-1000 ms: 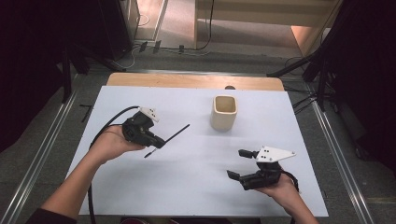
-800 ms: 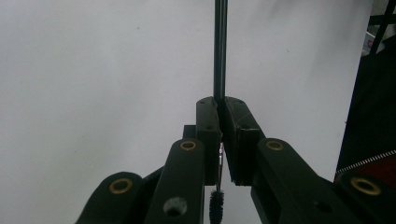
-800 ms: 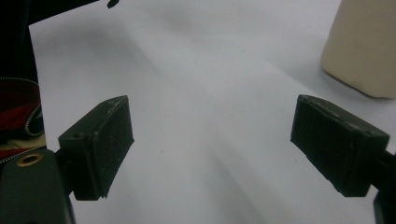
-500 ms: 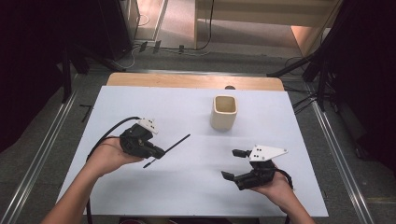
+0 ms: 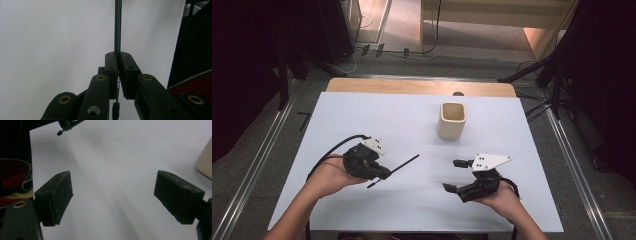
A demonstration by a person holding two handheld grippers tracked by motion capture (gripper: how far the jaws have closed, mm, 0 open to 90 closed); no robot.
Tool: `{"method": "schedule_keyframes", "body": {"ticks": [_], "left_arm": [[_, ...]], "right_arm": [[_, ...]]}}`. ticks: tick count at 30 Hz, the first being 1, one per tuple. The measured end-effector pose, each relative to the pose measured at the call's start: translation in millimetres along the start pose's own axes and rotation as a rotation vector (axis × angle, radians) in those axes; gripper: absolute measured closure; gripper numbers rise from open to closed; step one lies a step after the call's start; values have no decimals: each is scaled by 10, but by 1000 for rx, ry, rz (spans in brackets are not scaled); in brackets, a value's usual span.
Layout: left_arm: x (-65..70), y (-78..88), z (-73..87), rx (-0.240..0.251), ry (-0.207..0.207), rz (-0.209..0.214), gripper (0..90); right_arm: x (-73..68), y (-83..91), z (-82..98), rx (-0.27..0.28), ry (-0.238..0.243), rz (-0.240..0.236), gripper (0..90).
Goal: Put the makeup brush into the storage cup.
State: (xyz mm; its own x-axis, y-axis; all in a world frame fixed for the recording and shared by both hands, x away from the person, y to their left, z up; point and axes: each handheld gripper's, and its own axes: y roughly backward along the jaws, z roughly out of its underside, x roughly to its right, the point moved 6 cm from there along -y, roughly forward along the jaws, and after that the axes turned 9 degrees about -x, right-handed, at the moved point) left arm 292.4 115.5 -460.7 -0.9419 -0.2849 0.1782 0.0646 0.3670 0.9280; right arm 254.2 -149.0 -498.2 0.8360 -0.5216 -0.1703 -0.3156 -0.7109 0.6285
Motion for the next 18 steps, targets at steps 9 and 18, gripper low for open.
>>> {"method": "schedule_keyframes", "body": {"ticks": [9, 18], "left_arm": [[60, -19, -97, -62, -59, -5, 855], [136, -25, -211, -126, -125, 23, 855]], "right_arm": [[-32, -29, -88, -23, 20, -12, 176], [-71, -111, -139, -55, 51, -38, 196]]}}
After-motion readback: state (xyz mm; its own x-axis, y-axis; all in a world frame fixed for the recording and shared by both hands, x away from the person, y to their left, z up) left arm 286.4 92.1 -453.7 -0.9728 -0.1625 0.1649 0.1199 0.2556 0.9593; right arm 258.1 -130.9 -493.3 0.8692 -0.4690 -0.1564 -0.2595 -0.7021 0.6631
